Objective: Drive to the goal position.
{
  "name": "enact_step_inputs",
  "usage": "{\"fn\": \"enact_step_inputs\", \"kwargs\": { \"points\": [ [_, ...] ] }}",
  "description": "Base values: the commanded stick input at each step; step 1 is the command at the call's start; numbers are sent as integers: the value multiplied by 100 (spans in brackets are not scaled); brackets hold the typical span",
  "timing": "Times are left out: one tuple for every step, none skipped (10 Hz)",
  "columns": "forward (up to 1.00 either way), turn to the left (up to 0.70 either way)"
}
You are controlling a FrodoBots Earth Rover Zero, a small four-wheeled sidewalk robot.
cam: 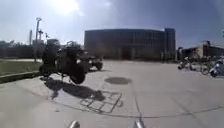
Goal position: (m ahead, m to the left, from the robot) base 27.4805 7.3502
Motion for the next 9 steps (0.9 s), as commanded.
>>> {"fn": "enact_step_inputs", "kwargs": {
  "points": [
    [0, -100],
    [0, -100],
    [0, -100],
    [0, -100],
    [0, -100],
    [0, -91],
    [0, -62],
    [0, -5],
    [0, 0]
  ]
}}
